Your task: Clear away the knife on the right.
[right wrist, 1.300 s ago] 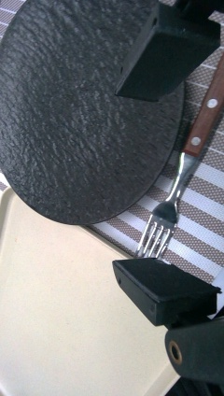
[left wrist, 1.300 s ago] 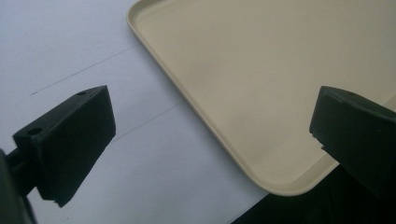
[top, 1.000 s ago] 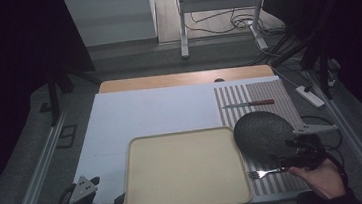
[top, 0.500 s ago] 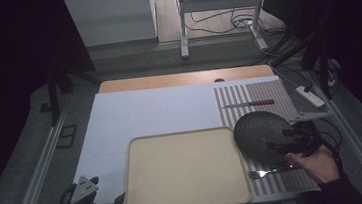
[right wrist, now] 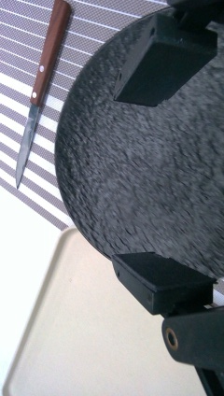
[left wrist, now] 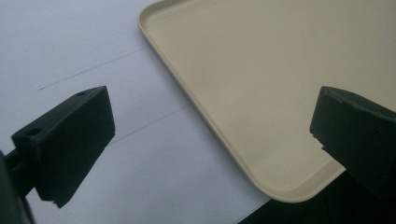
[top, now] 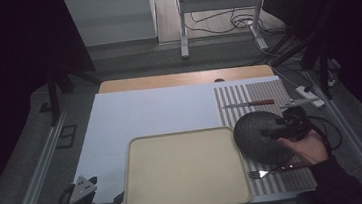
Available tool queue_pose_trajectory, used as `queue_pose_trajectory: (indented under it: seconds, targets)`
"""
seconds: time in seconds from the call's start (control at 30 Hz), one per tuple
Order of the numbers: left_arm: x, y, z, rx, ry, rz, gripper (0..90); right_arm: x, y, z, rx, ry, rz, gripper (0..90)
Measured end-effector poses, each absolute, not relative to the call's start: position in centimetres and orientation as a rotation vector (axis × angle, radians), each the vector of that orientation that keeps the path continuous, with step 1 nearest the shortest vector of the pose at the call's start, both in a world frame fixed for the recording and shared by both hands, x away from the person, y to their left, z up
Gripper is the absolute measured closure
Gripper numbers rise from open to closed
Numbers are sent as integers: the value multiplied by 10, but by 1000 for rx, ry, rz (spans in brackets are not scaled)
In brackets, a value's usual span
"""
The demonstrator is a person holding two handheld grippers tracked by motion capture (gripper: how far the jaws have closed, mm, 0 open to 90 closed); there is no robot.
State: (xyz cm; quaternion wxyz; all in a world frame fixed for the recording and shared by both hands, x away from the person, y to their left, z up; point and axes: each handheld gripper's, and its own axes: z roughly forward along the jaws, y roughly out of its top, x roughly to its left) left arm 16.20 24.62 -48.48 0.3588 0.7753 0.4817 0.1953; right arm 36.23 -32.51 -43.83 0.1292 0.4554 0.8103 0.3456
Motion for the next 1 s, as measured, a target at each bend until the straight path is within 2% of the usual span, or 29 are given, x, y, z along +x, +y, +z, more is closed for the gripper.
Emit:
queue_pose_trajectory:
  seconds: [1.0]
  targets:
    - [163, 251, -485, 1942, 1317, 501, 0, 440, -317, -445, 1404, 2334, 941, 204]
